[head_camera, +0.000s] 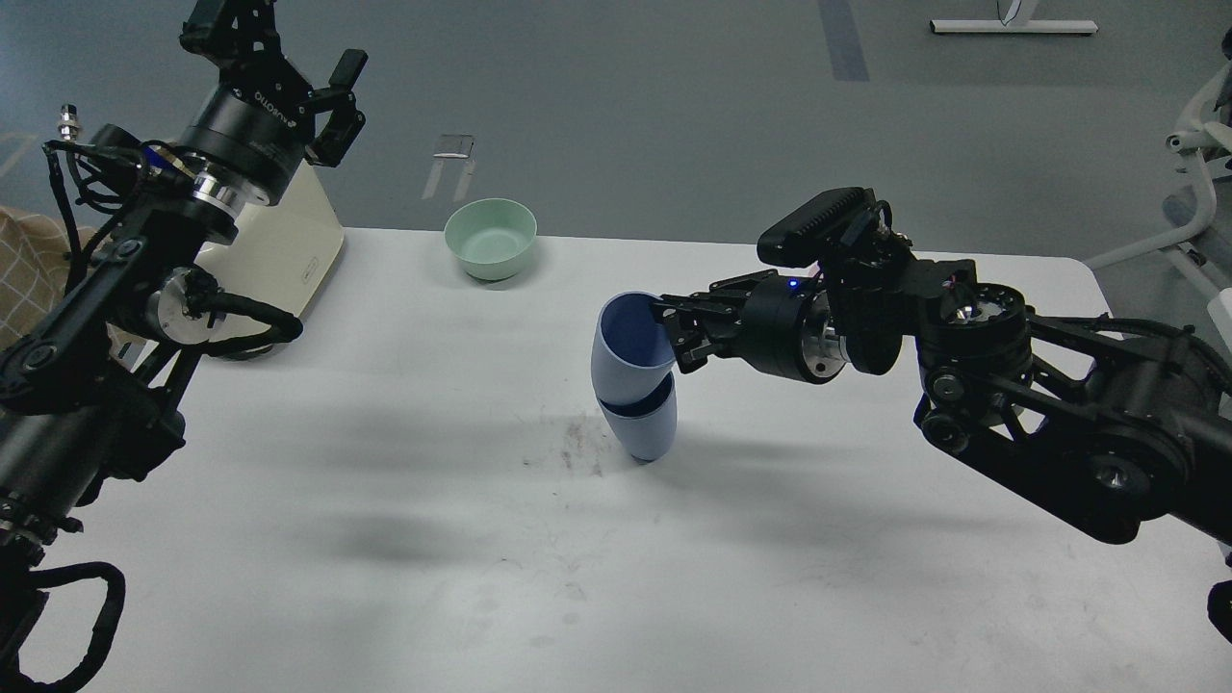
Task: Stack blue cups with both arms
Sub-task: 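Lower the held cup into the centered blue cup with the right gripper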
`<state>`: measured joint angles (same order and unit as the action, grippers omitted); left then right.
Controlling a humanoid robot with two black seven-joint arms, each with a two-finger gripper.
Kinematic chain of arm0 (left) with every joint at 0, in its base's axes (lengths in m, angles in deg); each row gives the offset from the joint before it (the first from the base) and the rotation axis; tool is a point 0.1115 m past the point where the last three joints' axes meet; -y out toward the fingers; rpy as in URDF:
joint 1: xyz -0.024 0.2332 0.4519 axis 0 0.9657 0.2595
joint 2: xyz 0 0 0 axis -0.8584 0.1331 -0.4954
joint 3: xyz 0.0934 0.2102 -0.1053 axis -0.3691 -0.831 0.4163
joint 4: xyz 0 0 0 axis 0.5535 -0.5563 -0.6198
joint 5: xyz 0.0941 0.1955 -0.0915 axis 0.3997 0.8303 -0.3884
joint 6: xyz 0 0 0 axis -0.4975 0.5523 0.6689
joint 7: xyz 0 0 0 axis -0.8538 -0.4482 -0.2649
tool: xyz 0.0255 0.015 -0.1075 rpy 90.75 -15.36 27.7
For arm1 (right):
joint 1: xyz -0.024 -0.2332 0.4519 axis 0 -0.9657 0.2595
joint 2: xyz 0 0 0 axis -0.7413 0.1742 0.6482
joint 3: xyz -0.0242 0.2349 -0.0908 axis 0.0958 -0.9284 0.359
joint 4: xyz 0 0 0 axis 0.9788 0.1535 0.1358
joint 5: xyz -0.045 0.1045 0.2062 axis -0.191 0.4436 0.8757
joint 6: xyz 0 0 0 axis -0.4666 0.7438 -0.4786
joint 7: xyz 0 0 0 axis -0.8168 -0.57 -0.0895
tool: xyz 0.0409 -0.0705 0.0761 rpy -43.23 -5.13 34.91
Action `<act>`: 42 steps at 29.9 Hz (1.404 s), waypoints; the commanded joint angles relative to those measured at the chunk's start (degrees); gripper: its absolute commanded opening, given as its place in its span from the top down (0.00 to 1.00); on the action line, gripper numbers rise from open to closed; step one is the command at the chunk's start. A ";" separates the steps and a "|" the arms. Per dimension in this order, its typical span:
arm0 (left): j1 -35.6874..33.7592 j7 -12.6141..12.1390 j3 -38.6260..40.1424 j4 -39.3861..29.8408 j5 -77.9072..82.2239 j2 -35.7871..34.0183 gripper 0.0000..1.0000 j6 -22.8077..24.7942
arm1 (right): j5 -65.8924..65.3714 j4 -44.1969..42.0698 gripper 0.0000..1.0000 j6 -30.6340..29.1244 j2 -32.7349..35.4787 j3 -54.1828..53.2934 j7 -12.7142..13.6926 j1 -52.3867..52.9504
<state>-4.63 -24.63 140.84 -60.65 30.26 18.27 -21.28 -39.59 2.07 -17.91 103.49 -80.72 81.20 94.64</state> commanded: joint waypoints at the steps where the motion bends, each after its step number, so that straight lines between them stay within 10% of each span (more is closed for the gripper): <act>1: -0.02 0.00 0.00 -0.08 0.00 -0.03 0.02 0.00 | 0.15 0.27 1.00 0.00 1.33 0.07 0.00 -0.18; 14: -0.02 0.00 0.00 0.01 0.00 -0.12 0.02 -0.09 | -0.02 -0.44 1.00 0.00 1.60 0.42 0.00 -1.06; 21: -0.02 0.00 0.00 0.01 0.00 -0.03 0.02 -0.09 | -0.02 -0.52 0.66 0.00 1.07 0.24 -0.09 -1.41; 36: 0.15 0.00 0.00 -0.08 0.00 0.23 0.02 -0.09 | 0.15 0.00 0.52 0.00 1.07 -1.16 -0.44 -1.68; 42: 0.50 0.00 0.00 -0.17 0.00 0.32 0.02 -0.09 | 1.12 -1.83 0.01 0.00 -0.85 -13.78 -0.35 -1.94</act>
<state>-4.35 -24.63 140.84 -60.69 30.26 18.54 -21.37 -38.89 1.55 -17.91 104.04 -86.94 80.71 92.82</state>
